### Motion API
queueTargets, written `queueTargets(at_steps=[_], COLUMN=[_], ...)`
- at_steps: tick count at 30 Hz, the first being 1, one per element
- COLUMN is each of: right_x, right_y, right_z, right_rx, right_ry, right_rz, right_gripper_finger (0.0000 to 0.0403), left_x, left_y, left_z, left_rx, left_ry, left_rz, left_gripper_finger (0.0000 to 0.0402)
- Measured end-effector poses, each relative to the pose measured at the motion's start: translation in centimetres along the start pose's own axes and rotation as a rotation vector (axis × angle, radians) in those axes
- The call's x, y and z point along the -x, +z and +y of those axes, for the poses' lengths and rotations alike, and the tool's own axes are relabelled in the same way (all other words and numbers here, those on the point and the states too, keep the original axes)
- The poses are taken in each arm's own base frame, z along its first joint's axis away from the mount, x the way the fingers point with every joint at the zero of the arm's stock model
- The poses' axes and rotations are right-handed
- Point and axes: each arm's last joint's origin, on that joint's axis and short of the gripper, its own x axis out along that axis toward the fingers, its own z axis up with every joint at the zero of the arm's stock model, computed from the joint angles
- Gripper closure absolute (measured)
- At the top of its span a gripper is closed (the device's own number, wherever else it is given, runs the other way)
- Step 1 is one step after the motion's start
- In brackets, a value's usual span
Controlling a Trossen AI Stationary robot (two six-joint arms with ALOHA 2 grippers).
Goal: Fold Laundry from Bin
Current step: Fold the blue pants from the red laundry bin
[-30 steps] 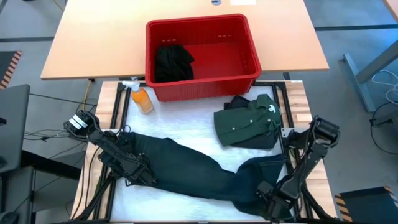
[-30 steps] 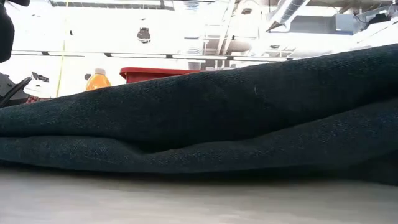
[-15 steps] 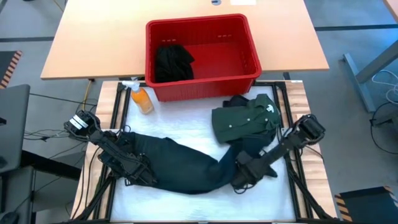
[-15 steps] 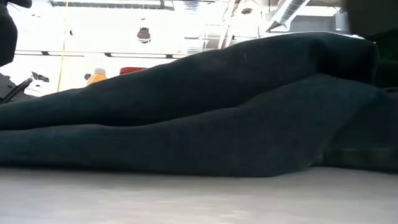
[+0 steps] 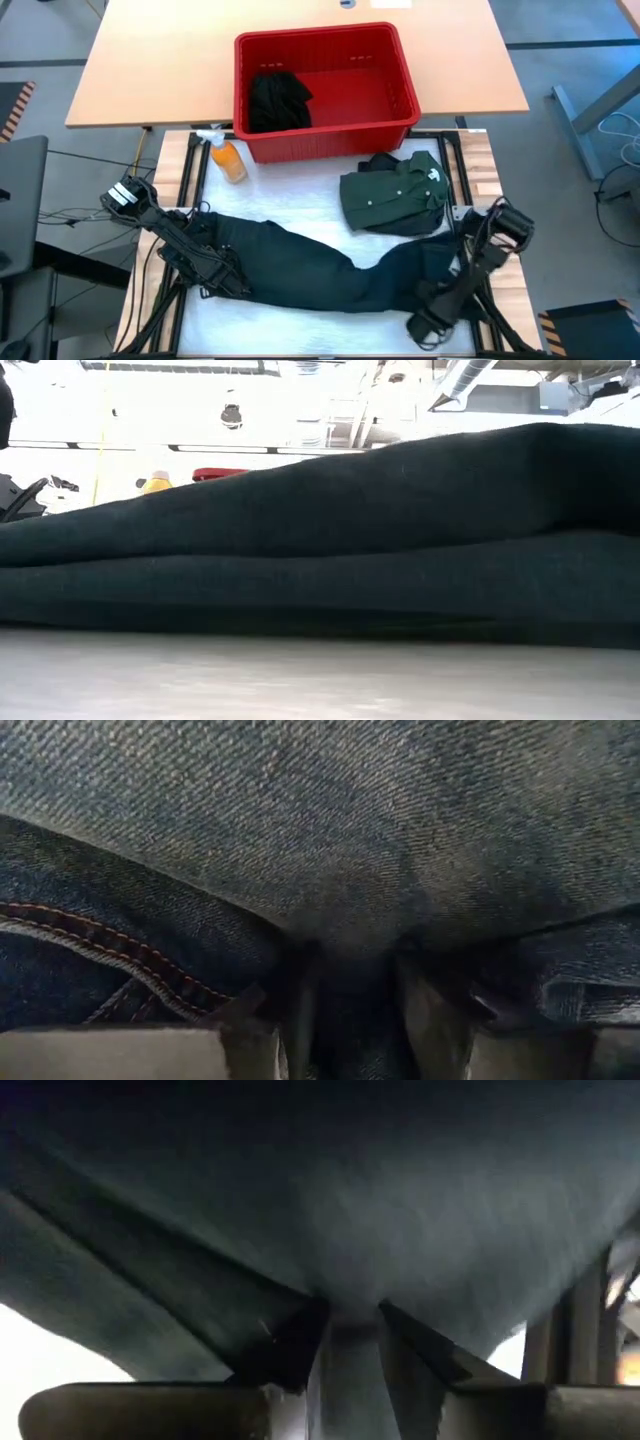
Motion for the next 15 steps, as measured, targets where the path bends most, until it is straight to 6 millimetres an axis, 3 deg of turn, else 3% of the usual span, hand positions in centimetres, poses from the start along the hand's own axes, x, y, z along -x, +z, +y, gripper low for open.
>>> queueTargets(at_steps=[4,6,10,15], right_x=[-0.8,-0.3,3.0,8.5], right_y=[-2.5,-3.3,-4.8,-7.1], right_z=[0.1,0.2,-0.2,-3.3], right_rx=[-0.086,-0.149,-0.291,-0.468], right_ry=[-0.044,-0.04,0.025,0.126], right_rz=[0.051,0.019,-0.171,-0.469], right_gripper_finger=[0.0289,0.0289,0.0289,0.0289], left_x=[0.0,0.0,0.0,0.0], left_y=[0.0,0.0,0.0,0.0], left_z=[0.0,0.0,0.0,0.0], left_rx=[-0.005,-0.006,-0.009,-0.023], left_ry=[0.003,0.005,0.003,-0.007], left_rz=[-0.009,-0.014,-0.013,-0.001], left_gripper_finger=[0.0276,0.0276,0.0276,0.0276])
